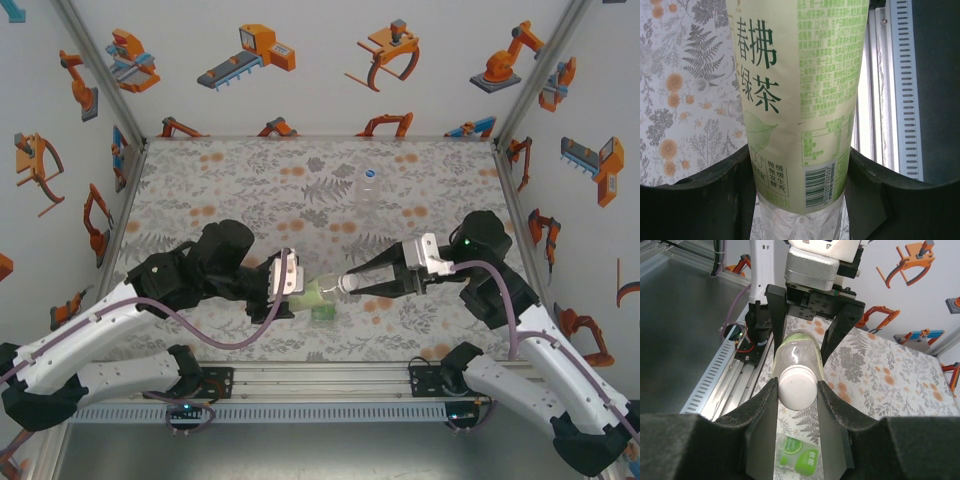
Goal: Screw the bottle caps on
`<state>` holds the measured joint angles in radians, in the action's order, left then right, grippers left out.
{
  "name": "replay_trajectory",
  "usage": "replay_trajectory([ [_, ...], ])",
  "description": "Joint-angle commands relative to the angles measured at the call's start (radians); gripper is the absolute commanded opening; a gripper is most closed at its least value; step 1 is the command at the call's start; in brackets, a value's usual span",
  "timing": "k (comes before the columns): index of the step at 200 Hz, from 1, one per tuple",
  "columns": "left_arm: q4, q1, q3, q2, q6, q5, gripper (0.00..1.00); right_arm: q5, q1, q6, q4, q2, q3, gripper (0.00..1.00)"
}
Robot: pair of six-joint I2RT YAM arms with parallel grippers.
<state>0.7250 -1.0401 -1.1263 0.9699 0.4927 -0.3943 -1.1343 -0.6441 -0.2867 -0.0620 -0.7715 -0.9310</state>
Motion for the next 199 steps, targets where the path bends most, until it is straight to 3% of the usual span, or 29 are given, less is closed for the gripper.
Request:
replay_trajectory([
  [1,-0.046,-0.006,0.013,-0.016,0.022,-0.026,0.00,0.008,-0.006,0.044,0.116,0.017,-0.002,0.00],
  [199,-0.084,-0.006,0.021,-0.048,0.016,-0.035,0.00,0.043,-0.006,0.063,0.098,0.056,0.046,0.00],
])
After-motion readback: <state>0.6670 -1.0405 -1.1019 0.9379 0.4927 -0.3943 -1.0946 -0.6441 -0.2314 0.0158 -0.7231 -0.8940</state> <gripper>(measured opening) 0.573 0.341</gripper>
